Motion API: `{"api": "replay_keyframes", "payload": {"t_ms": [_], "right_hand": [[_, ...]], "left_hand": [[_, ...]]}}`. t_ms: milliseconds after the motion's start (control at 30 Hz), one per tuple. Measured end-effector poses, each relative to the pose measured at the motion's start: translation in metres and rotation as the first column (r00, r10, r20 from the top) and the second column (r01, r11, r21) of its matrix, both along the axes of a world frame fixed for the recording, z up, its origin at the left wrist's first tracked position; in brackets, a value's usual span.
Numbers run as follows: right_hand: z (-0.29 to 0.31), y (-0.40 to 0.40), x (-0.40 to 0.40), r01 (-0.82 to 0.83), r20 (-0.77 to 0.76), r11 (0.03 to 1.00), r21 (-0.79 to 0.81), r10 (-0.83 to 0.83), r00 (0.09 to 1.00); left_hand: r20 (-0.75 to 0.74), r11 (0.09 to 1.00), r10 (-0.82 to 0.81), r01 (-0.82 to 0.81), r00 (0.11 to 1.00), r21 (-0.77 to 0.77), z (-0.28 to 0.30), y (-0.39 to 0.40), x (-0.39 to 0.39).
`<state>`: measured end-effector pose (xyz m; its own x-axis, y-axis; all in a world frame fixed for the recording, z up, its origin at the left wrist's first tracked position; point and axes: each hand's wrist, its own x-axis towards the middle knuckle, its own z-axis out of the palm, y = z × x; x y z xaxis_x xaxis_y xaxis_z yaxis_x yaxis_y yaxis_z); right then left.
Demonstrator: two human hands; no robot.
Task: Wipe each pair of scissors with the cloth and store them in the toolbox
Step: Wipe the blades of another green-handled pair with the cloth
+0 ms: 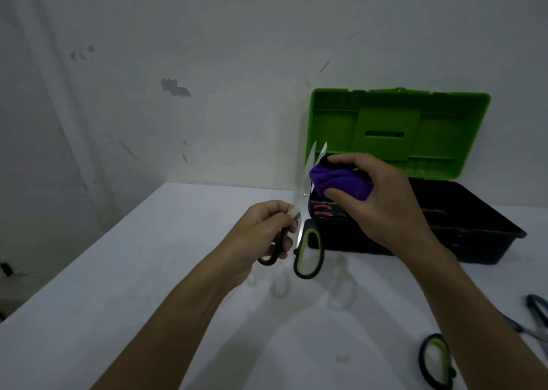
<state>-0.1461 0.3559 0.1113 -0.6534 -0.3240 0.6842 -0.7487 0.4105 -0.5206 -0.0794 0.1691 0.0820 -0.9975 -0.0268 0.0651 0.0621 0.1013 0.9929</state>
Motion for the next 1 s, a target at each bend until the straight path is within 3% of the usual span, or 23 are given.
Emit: {"api": "replay_keyframes", "payload": {"t_ms": [300, 567, 833, 1000], "right_hand": [[0.003, 0.010, -0.008, 0.018, -0.039, 0.988, -0.152, -0.024, 0.999], [0.000, 0.004, -0.002, 0.044, -0.090, 0.997, -0.057, -0.050, 0.995], [-0.016, -0.013, 0.003, 0.104, -0.201, 0.984, 0.146, -0.074, 0.977], [-0.026, -0.014, -0.006, 0.182, -0.249, 0.970, 0.163, -0.138, 0.959]], "left_hand": [[-0.218, 0.967, 0.113, -0.158, 0.969, -0.201, 0.005, 0.011, -0.019], [-0.362, 0.822, 0.241, -0.388, 0.901, -0.417, 0.001, 0.006, -0.025], [-0.402, 0.749, 0.186, -0.394, 0.897, -0.532, 0.001, -0.005, -0.024], [-0.400, 0.700, 0.153, -0.385, 0.903, -0.602, -0.004, -0.017, -0.027]]}}
